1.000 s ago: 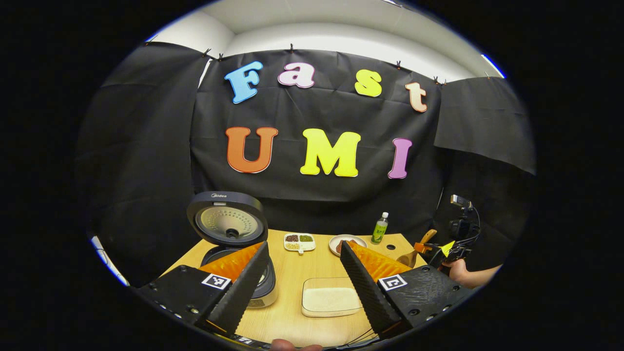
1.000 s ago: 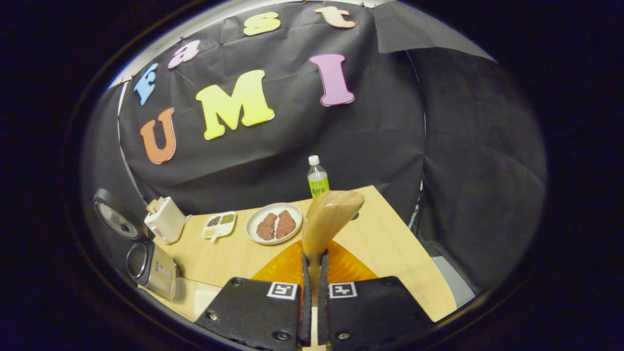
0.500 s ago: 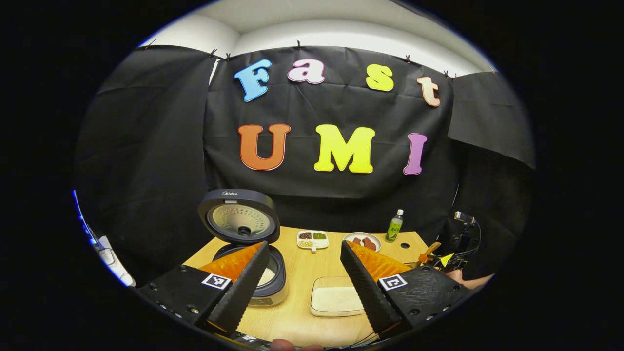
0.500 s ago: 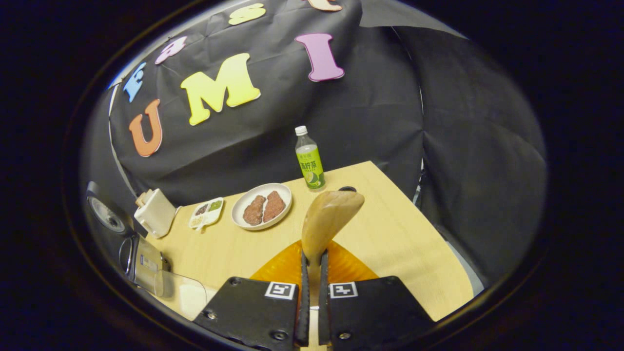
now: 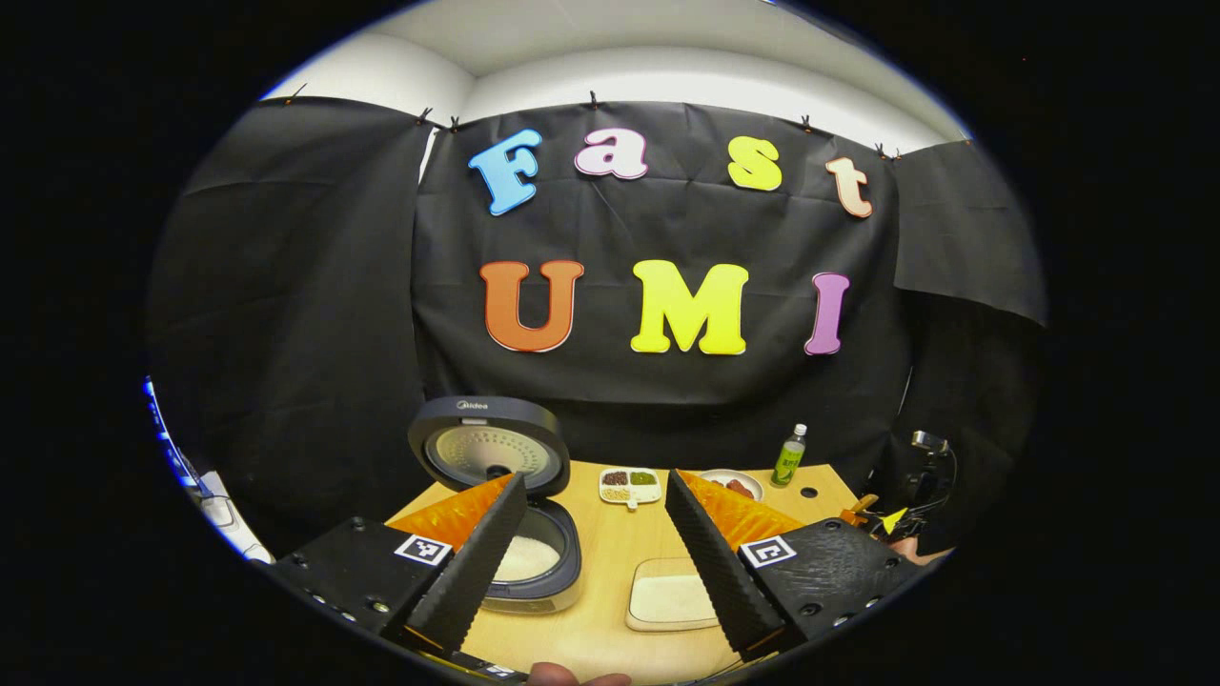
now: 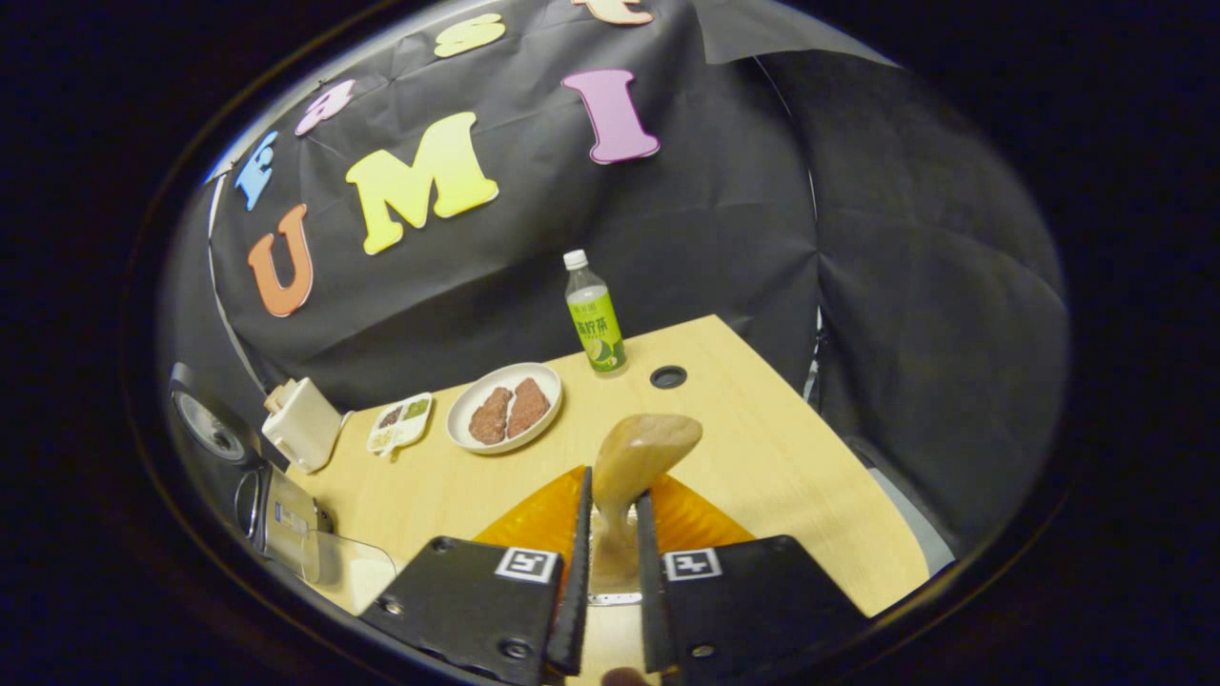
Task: Close the left gripper, press the button to open the rice cooker; take a wooden spoon from the chopstick holder with the right hand, scoop a spoonful of rice and pour it into the rice cooker, then put the wooden spoon back into the chopstick holder.
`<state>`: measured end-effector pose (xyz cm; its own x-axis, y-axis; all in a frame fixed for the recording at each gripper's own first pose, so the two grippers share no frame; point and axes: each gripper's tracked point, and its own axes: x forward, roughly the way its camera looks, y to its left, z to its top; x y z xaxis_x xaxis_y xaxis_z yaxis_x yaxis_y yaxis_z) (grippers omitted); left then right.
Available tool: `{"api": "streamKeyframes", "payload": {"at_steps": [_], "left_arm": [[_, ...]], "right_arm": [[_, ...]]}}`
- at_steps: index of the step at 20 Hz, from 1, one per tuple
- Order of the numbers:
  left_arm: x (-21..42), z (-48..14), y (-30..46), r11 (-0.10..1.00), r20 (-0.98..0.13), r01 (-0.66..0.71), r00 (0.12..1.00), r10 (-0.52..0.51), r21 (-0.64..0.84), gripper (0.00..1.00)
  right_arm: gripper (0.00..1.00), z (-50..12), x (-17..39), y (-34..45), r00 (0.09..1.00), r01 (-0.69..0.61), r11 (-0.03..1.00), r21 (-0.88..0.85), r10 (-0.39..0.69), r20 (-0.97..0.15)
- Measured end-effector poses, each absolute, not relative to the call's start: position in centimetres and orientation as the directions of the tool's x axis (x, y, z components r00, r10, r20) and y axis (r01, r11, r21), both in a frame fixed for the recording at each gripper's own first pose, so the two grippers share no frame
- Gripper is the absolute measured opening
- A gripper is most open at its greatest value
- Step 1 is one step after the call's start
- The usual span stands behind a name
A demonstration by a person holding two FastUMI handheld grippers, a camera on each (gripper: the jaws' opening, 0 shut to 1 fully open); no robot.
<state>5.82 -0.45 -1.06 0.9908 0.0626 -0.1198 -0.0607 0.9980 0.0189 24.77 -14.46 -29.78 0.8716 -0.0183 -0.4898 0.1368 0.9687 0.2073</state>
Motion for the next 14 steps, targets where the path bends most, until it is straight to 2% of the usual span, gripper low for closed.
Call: {"api": "streamKeyframes", "payload": {"at_steps": [2, 3, 4, 6, 11, 12, 14], "left_arm": [[6.6, 0.5, 1.3, 0.996, -0.087, -0.089, 0.992, 0.091, 0.027, 0.95], [7.0, 1.0, 2.2, 0.995, -0.073, -0.099, 0.992, 0.101, 0.032, 0.95], [7.5, 1.4, 3.0, 0.993, -0.062, -0.110, 0.992, 0.112, 0.035, 0.95], [8.2, 2.5, 4.5, 0.990, -0.041, -0.134, 0.990, 0.135, 0.035, 0.95], [10.2, 5.7, 6.6, 0.989, 0.022, -0.140, 0.990, 0.139, 0.054, 0.94], [10.7, 6.3, 6.9, 0.989, 0.027, -0.139, 0.990, 0.138, 0.043, 0.94], [11.8, 7.1, 8.2, 0.986, 0.022, -0.162, 0.987, 0.162, 0.025, 0.94]], "right_arm": [[0.53, -28.0, 24.5, -15.2, 0.888, 0.142, 0.971, 0.190, -0.040, -0.458], [0.55, -26.9, 24.5, -15.6, 0.895, 0.148, 0.972, 0.181, -0.054, -0.443], [0.65, -25.8, 24.3, -16.0, 0.903, 0.153, 0.973, 0.173, -0.066, -0.424], [0.78, -23.1, 24.0, -16.6, 0.920, 0.167, 0.973, 0.161, -0.095, -0.381], [0.90, -15.4, 21.7, -17.6, 0.960, 0.184, 0.978, 0.096, -0.157, -0.233], [0.95, -14.2, 20.9, -17.5, 0.965, 0.181, 0.980, 0.082, -0.160, -0.209], [0.98, -12.2, 19.1, -17.4, 0.969, 0.184, 0.981, 0.056, -0.172, -0.175]]}}
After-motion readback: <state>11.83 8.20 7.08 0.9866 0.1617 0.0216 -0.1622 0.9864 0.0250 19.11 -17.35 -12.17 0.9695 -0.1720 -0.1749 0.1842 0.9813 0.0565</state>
